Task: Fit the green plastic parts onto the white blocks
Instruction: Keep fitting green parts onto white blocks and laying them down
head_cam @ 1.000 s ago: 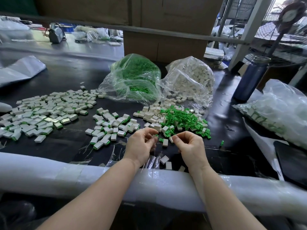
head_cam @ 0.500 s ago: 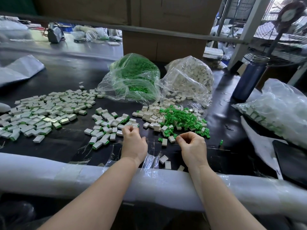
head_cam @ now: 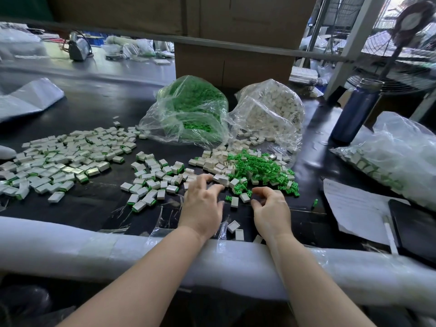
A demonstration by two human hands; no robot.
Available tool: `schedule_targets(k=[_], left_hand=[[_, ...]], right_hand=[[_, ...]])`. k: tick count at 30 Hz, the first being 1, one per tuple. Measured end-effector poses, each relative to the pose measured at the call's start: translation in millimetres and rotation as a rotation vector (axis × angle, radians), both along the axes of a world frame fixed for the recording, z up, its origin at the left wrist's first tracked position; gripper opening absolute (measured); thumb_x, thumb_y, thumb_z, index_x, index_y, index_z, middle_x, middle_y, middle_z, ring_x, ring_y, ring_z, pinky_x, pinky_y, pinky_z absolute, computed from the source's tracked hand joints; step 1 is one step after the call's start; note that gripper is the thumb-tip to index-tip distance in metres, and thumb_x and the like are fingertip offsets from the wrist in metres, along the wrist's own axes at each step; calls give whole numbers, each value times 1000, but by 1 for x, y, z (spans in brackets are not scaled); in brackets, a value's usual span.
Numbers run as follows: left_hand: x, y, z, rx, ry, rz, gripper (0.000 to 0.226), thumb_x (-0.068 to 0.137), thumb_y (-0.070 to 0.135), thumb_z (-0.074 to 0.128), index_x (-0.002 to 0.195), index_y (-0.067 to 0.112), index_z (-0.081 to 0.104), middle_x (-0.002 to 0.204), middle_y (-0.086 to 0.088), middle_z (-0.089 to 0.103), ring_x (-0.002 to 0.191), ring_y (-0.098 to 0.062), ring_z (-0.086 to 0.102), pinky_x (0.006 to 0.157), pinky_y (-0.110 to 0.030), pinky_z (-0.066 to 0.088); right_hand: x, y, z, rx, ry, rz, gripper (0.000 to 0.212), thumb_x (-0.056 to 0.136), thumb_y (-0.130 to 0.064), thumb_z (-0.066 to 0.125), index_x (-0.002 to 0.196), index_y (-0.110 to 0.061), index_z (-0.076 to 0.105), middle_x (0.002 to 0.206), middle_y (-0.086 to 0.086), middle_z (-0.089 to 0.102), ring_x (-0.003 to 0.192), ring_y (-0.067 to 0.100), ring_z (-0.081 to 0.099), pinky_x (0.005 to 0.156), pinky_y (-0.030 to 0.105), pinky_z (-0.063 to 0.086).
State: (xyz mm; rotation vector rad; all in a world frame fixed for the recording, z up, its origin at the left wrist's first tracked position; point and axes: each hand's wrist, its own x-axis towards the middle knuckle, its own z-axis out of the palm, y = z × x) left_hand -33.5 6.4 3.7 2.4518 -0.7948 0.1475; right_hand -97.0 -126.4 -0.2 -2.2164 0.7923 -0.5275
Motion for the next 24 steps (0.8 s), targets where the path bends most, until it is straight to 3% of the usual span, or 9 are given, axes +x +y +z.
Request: schedule_targets(k=[6,11,16,19,24], left_hand=[[0,-6,-5,167,-61,-95,45,96,42,39,140,34,37,146,1,14,136,-19,8,114,-34,10],[0,-6,-4,162,-59,-151,36,94,43,44,129,36,50,142,4,22,132,-17,13,110,-32,13],[-1,-5,-2,58,-65,-156,29,90,35,55,117,26,58,130,5,36,125,-14,27,104,-25,18],[-2,-3,1,8,-43,-179,28,89,27,60,116,22,57,118,4,48,113,-14,38,99,-22,28],[-6,-1,4,-142,106,-214,18,85,11,64,100,18,62,87,5,60,90,-15,55,86,-28,44]], right_hand=[[0,2,1,-73,96,8,34,92,-11,50,124,-21,57,122,7,48,112,25,49,93,29,39],[3,3,0,-149,209,15,44,93,-10,44,135,-25,48,129,7,42,116,27,44,98,31,36],[3,5,-1,-142,160,-11,30,94,-19,53,123,-15,58,117,8,44,108,28,48,91,31,39],[2,6,0,-164,149,-51,19,92,-19,57,108,-11,60,112,8,47,102,27,50,82,29,38],[3,7,-1,-202,130,-70,13,94,-16,51,102,-7,57,109,9,50,98,26,50,77,29,35]])
